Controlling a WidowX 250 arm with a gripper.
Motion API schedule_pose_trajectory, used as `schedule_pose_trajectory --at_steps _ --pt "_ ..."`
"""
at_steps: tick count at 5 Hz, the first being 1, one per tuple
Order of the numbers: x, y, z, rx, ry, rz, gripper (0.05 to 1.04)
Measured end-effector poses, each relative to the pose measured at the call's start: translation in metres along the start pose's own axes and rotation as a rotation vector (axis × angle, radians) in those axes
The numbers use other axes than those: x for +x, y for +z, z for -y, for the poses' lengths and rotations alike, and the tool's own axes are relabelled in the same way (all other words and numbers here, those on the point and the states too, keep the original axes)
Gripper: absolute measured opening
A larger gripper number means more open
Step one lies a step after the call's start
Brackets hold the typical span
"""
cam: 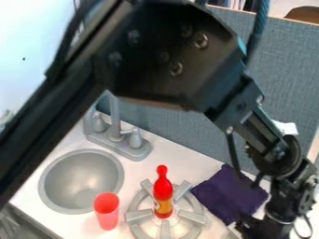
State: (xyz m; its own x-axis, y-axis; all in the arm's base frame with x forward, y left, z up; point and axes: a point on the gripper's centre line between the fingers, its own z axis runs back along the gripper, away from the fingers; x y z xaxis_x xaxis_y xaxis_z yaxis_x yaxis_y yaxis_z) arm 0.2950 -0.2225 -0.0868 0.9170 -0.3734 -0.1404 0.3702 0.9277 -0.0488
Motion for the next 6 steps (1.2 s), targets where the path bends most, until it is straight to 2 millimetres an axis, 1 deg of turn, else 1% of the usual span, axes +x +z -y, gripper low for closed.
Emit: schedule_pose_trajectory --at_steps 1,2,3,4,5,6 --pt "-0.024 0.013 -0.014 0.004 0.061 0.029 0.423" --pt "-0.054 0.010 -0.036 -0.020 0.136 -0.023 0.396" --pt "-0.059 0.000 -0.051 0.004 0.197 -0.063 0.396" --pt "-0.060 -0.025 -0.057 0.037 0.200 -0.134 0.396" --pt "-0.052 -0.033 -0.058 0.053 0.194 -0.178 0.396" --pt "-0.048 -0.034 -0.061 0.060 0.209 -0.201 0.466"
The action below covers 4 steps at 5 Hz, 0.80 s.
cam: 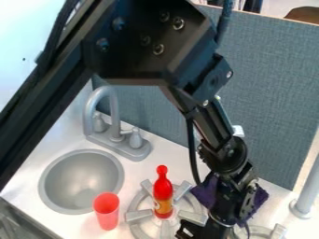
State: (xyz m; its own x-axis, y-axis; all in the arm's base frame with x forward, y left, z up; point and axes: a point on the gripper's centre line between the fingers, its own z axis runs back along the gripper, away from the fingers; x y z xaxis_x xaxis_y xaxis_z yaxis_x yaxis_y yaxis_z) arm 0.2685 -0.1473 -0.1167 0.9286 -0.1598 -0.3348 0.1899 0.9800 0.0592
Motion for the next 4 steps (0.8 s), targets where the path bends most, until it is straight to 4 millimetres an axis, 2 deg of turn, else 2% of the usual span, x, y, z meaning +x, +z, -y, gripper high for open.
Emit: schedule_pose_trajectory --at_steps 1,2,4 --pt "-0.004 0.001 -0.005 -0.034 0.046 0.011 0.722" --pt "-0.026 0.018 -0.016 -0.078 0.136 0.094 0.978" --pt "-0.061 0.064 -0.045 -0.136 0.214 0.346 1.002"
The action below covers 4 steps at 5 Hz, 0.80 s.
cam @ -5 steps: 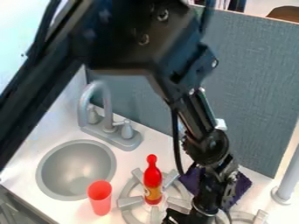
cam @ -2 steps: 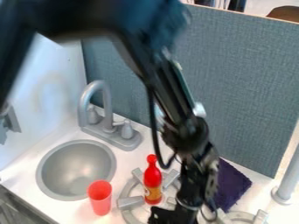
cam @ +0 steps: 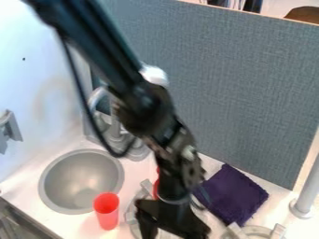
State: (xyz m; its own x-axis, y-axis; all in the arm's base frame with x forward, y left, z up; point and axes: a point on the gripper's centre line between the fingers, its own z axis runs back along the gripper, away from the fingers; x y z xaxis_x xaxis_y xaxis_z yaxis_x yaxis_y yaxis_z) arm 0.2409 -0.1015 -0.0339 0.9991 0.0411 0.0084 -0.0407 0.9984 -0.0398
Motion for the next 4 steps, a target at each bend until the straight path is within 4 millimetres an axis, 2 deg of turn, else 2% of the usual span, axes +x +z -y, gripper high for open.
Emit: schedule_pose_trajectory --at_steps 1,2,3,4 --pt "-0.012 0.026 -0.037 0.028 0.083 0.043 1.001" --pt "-0.013 0.033 -0.074 0.096 0.120 0.010 1.001" --pt "-0.009 0.042 -0.100 0.163 0.099 0.006 1.001" --pt "0.002 0.048 -0.116 0.203 0.076 0.038 1.001"
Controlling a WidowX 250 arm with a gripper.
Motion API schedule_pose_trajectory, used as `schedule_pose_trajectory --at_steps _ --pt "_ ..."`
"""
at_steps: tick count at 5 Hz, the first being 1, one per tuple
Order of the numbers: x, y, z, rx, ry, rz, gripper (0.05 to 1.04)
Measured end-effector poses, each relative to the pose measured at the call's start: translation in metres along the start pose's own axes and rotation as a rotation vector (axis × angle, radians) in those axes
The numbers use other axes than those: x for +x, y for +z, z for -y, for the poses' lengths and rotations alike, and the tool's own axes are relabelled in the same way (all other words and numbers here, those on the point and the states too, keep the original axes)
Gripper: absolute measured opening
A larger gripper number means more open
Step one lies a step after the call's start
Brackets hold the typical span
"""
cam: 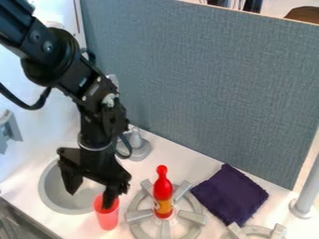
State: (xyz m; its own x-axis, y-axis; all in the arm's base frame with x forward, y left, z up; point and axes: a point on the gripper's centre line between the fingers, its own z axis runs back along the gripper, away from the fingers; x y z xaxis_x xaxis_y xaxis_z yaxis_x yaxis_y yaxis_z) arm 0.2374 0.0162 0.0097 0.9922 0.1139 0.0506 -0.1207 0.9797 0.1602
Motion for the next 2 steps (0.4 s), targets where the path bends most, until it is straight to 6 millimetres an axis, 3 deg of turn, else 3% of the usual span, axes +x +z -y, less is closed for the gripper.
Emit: schedule_pose_trajectory --at_steps 2 --pt "0.0247 -0.0091 0.0064 -0.061 -0.123 0.035 1.001"
